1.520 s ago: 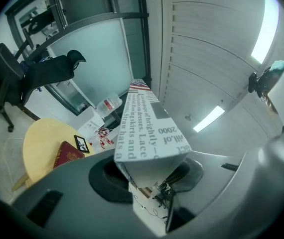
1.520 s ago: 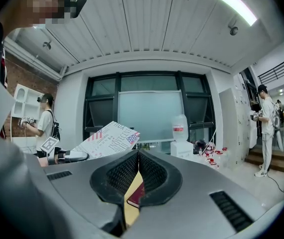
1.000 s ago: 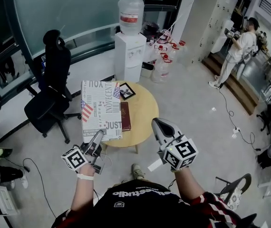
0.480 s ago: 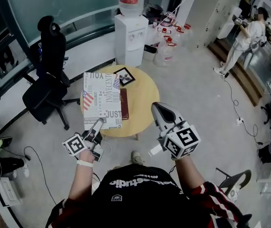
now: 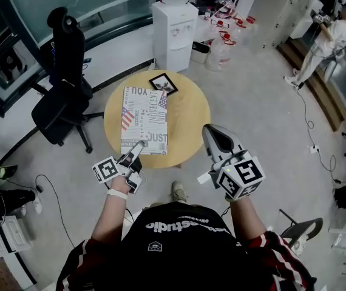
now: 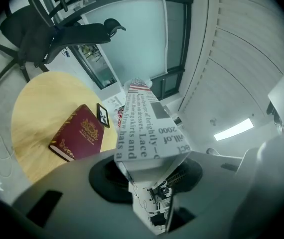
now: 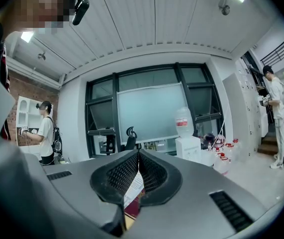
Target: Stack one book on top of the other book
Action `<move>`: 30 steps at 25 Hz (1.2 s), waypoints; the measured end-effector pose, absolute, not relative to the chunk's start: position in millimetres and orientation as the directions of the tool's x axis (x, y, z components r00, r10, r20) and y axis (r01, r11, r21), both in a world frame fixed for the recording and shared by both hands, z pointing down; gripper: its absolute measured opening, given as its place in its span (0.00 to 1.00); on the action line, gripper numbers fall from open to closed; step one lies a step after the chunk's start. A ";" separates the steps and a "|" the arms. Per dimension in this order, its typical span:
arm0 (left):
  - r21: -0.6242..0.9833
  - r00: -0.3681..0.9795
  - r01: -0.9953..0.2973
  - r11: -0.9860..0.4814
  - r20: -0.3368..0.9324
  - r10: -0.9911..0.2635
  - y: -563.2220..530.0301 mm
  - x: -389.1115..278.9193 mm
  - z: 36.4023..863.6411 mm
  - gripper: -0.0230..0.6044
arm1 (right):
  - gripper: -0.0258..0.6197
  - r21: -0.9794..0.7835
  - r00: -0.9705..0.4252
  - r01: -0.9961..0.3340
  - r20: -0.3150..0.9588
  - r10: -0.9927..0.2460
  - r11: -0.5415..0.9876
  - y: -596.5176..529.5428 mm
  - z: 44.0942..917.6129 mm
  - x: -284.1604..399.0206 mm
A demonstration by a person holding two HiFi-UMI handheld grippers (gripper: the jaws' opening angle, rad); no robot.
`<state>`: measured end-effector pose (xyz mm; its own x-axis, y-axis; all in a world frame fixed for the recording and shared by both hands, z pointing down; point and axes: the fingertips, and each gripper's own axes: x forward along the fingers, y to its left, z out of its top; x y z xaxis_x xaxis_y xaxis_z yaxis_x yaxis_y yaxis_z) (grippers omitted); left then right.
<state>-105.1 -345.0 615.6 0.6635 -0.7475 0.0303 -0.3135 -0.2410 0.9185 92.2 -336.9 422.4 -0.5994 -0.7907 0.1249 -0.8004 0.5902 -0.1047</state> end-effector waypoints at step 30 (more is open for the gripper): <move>0.901 0.677 -0.433 0.016 0.337 -0.654 -409.9 -85.0 754.9 0.31 | 0.09 -0.173 -0.592 -0.805 0.217 -0.776 0.567 -395.5 469.0 112.7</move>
